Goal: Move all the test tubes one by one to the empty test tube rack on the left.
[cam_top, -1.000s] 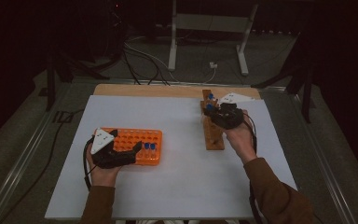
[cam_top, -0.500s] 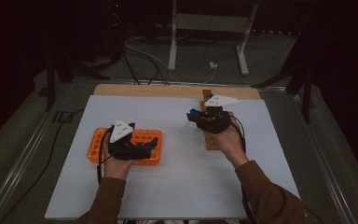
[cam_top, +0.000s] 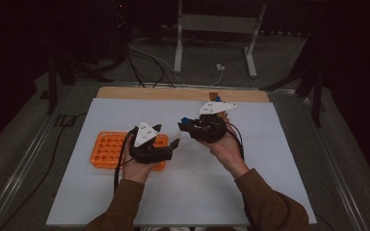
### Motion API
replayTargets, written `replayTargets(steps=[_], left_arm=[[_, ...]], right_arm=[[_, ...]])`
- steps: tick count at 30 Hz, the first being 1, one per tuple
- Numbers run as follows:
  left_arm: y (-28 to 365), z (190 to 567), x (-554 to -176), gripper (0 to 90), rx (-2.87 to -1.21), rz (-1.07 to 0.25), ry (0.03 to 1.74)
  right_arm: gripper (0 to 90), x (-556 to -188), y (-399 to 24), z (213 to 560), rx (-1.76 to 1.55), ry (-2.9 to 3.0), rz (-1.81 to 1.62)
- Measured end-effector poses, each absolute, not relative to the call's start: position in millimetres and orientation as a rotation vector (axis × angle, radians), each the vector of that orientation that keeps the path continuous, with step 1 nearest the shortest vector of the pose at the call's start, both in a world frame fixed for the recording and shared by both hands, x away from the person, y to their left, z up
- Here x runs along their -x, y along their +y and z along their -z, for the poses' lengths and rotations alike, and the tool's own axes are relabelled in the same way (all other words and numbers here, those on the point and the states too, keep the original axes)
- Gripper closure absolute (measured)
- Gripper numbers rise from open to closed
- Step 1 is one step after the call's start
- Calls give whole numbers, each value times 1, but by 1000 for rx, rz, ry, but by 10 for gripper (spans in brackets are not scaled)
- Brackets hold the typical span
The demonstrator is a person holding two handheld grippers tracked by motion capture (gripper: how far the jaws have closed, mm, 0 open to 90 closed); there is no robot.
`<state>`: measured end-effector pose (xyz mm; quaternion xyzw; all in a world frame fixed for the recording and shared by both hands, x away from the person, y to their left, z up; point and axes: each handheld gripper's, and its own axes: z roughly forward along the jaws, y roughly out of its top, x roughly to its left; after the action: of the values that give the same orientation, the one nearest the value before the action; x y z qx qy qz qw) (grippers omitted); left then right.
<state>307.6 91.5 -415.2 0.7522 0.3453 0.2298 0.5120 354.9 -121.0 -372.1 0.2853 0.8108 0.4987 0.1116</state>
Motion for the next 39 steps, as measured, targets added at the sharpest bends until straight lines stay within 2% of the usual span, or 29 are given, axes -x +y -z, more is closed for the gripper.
replayTargets(steps=[3,10,14,22,28,35,39], left_arm=[[87,416,-308,441,-1821,-562,813],[83,417,-309,672,-1817,-558,786],[82,417,-308,749,-1826,-569,776],[80,418,-308,783,-1835,-575,765],[85,419,-312,785,-1836,-589,795],[95,417,-315,785,-1799,-594,824],[100,416,-316,785,-1777,-592,845]], right_arm=[[767,-353,-117,372,-821,2393,-1473],[767,-349,-111,372,-800,2413,-1484],[768,-348,-110,372,-797,2417,-1491],[750,-350,-111,374,-811,2417,-1504],[542,-354,-121,377,-830,2378,-1539],[377,-356,-139,381,-868,2342,-1561],[198,-353,-146,383,-883,2297,-1499]])
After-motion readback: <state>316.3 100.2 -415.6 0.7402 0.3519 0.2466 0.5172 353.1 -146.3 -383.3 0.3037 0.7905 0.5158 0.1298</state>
